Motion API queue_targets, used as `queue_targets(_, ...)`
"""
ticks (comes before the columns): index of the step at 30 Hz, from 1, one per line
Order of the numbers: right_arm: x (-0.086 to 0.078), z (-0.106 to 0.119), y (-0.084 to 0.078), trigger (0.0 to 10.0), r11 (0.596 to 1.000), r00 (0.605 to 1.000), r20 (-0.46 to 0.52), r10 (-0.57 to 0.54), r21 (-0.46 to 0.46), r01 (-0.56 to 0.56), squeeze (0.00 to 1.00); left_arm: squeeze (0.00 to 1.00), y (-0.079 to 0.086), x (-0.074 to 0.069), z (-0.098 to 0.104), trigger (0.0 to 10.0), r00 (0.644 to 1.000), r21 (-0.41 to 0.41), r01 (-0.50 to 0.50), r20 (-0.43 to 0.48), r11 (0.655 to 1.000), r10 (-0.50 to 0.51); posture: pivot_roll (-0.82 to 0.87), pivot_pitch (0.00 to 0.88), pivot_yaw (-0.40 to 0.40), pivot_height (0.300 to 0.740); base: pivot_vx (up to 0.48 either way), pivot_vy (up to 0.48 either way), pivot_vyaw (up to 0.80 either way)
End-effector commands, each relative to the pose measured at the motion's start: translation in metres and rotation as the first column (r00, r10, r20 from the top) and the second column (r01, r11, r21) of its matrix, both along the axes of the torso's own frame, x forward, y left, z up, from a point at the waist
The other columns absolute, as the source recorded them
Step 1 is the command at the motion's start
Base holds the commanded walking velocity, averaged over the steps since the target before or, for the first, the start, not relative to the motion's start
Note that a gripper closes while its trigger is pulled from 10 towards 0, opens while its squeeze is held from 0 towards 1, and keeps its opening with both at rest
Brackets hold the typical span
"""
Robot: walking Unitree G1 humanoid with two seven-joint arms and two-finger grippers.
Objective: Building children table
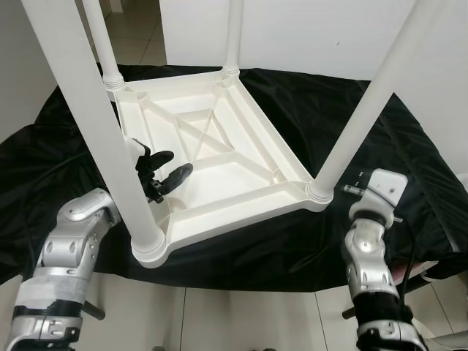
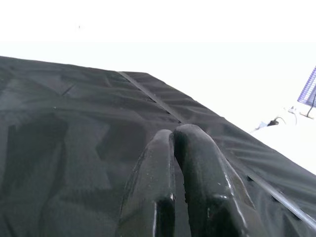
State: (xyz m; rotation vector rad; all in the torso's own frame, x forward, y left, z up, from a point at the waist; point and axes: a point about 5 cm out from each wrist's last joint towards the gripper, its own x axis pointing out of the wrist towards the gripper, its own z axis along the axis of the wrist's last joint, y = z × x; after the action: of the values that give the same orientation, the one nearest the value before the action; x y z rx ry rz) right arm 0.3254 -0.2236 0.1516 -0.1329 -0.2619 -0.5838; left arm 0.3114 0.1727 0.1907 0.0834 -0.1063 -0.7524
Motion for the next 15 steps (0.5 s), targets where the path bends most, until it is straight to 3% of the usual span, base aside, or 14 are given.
queue_targets(1,0.007,0.004,-0.001,10.0,1.000,1.000,0.006,-0.013,0.006,0.013,0.00,0.00,-0.009,-0.007,-0.003,10.0,0.997,-0.005,0.077,-0.015,0.997,-0.077,0.05,0.072,-0.030,0.740,0.000,0.000,0.00)
queue_targets(9,0.032,0.028,0.007,10.0,0.997,0.996,0.065,0.062,0.044,-0.065,0.00,0.00,-0.024,-0.017,-0.003,10.0,0.985,-0.024,0.168,-0.039,0.985,-0.169,0.06,0.074,-0.037,0.740,0.000,0.000,0.00)
queue_targets(12,0.055,0.040,0.031,10.0,0.951,0.956,0.061,0.288,0.101,-0.293,0.00,0.00,-0.045,-0.027,0.001,10.0,0.971,-0.005,0.239,-0.017,0.971,-0.239,0.07,0.083,-0.040,0.740,0.000,0.000,0.00)
queue_targets(14,0.055,0.040,0.031,10.0,0.951,0.956,0.061,0.288,0.101,-0.293,0.00,0.00,-0.045,-0.027,0.001,10.0,0.971,-0.005,0.239,-0.017,0.971,-0.239,0.07,0.083,-0.040,0.740,0.000,0.000,0.00)
queue_targets(15,0.060,0.042,0.039,10.0,0.926,0.933,0.055,0.357,0.112,-0.361,0.00,0.00,-0.053,-0.030,0.003,10.0,0.966,-0.004,0.257,-0.006,0.966,-0.257,0.07,0.090,-0.039,0.740,0.000,0.000,0.00)
